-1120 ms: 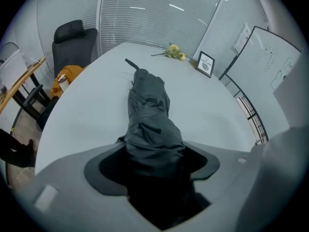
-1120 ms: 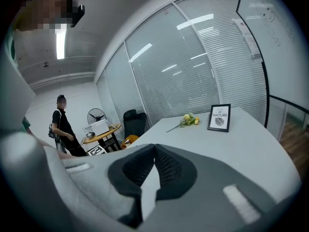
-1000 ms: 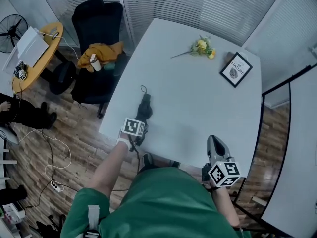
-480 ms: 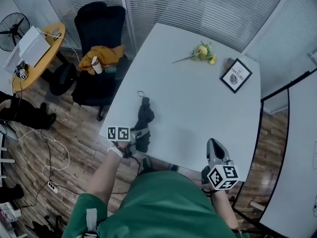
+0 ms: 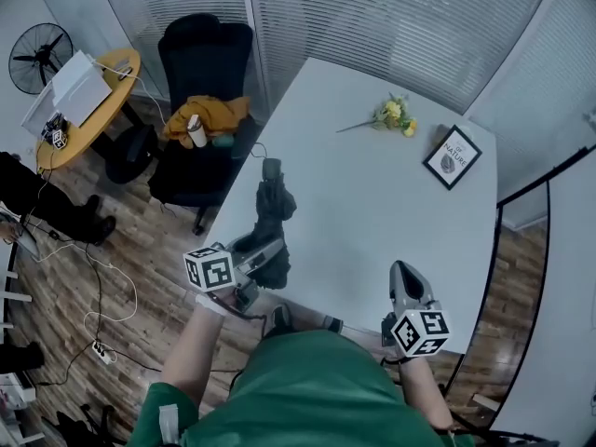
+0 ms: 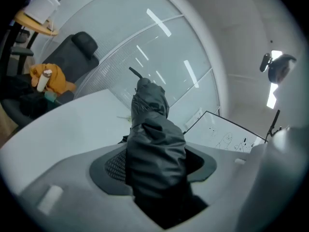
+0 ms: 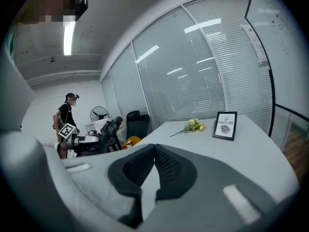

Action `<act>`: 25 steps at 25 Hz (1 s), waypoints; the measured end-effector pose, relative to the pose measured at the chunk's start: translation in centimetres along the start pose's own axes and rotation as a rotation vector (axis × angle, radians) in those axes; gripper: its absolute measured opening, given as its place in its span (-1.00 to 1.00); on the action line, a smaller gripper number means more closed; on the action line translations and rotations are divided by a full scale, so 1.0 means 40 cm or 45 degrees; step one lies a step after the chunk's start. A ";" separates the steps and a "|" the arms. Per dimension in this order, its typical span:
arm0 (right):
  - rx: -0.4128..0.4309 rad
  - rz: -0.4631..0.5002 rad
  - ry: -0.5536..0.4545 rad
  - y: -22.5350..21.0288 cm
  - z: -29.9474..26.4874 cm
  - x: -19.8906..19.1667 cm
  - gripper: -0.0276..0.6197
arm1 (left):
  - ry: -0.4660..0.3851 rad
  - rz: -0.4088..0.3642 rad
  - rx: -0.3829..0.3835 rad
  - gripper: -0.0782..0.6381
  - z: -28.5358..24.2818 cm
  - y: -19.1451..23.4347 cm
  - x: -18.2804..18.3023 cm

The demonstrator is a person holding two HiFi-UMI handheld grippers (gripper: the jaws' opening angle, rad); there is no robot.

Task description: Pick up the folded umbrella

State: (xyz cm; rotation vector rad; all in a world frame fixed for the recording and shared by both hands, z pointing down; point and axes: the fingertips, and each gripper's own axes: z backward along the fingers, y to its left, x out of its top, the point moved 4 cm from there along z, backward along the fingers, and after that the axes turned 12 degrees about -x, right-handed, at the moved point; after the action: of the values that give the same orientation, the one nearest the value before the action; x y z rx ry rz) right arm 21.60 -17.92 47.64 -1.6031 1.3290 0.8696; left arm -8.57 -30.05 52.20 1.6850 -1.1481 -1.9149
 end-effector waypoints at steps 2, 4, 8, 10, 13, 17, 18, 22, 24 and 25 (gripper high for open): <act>0.013 0.003 -0.013 0.005 -0.005 0.012 -0.91 | -0.081 -0.066 -0.029 0.02 0.004 -0.062 0.054; 0.032 0.009 -0.029 0.012 -0.010 0.027 -0.91 | -0.149 -0.141 -0.052 0.02 0.007 -0.124 0.107; 0.070 0.020 -0.065 0.035 -0.006 0.063 -0.91 | -0.240 -0.325 -0.087 0.02 0.017 -0.252 0.192; 0.090 0.024 -0.086 0.049 -0.006 0.081 -0.91 | -0.262 -0.440 -0.086 0.02 0.019 -0.309 0.218; 0.124 0.032 -0.126 0.069 -0.002 0.112 -0.91 | -0.273 -0.614 -0.065 0.02 0.014 -0.378 0.229; 0.160 0.038 -0.171 0.092 0.009 0.164 -0.91 | -0.323 -0.687 -0.068 0.02 0.005 -0.441 0.233; 0.164 0.039 -0.180 0.097 0.011 0.172 -0.91 | -0.341 -0.685 -0.071 0.02 0.005 -0.449 0.233; 0.167 0.072 -0.198 0.114 0.017 0.171 -0.91 | -0.374 -0.708 -0.072 0.02 0.012 -0.462 0.224; 0.167 0.094 -0.205 0.121 0.018 0.172 -0.91 | -0.369 -0.738 -0.076 0.02 0.012 -0.471 0.223; 0.169 0.100 -0.210 0.126 0.019 0.175 -0.91 | -0.366 -0.758 -0.075 0.02 0.012 -0.476 0.224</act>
State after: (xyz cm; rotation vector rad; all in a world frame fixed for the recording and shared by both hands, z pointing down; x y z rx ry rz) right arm 18.02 -20.26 40.10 -1.3558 1.3115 0.9209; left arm -6.40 -24.56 32.02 1.9122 -0.7056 -2.5847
